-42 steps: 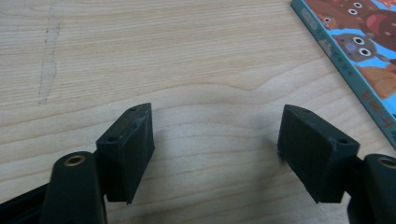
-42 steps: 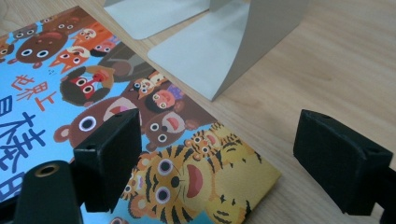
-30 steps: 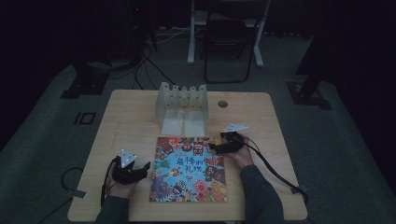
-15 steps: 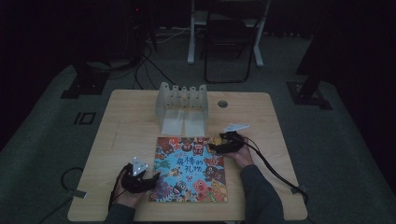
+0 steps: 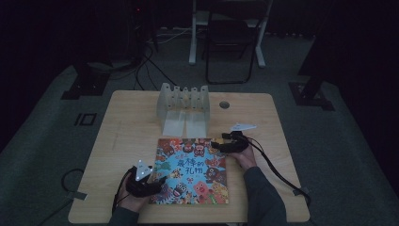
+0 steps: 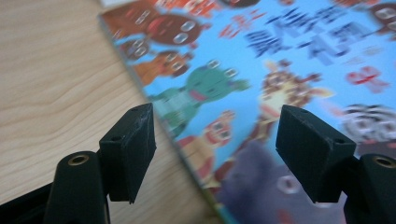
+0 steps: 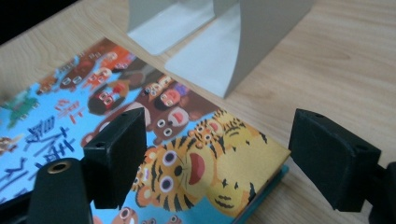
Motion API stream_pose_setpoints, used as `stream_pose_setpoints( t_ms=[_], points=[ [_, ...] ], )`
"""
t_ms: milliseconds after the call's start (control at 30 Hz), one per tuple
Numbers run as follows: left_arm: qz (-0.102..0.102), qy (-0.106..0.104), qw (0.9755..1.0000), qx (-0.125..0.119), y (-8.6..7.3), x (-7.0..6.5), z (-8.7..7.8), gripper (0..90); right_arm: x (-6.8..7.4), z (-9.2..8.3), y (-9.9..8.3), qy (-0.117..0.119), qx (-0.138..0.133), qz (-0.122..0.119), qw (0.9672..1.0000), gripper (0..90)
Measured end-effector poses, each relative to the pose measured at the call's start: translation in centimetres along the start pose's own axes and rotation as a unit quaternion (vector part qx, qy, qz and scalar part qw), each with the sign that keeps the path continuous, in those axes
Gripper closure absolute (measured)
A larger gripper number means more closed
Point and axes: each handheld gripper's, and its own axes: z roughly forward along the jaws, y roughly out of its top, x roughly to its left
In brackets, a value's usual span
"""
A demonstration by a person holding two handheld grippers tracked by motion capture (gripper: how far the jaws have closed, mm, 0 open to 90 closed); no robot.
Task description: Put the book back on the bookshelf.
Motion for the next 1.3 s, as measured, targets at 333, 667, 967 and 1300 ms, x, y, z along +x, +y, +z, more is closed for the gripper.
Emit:
stream_pose_setpoints(
  t_ms=[333,667,967,1300],
  points=[
    [0.056,-0.017,0.9983,-0.005,-0.1,-3.3,-0.5,26.2,0.8,0.1,1.0,-0.014,0.010,-0.024,0.9996,24.2],
    [0.065,-0.042,0.9969,0.009,-1.1,-4.3,-0.9,23.4,-0.3,1.1,-0.7,-0.016,0.045,-0.001,0.9989,19.4],
    [0.114,-0.068,0.9912,0.009,-1.3,-6.3,-0.5,15.3,-0.4,0.8,-0.5,-0.001,0.030,0.017,0.9994,20.5],
    [0.162,-0.077,0.9837,-0.002,-1.1,-8.6,-0.2,7.9,-0.4,-0.2,0.2,0.014,-0.001,0.033,0.9993,20.7]
  ],
)
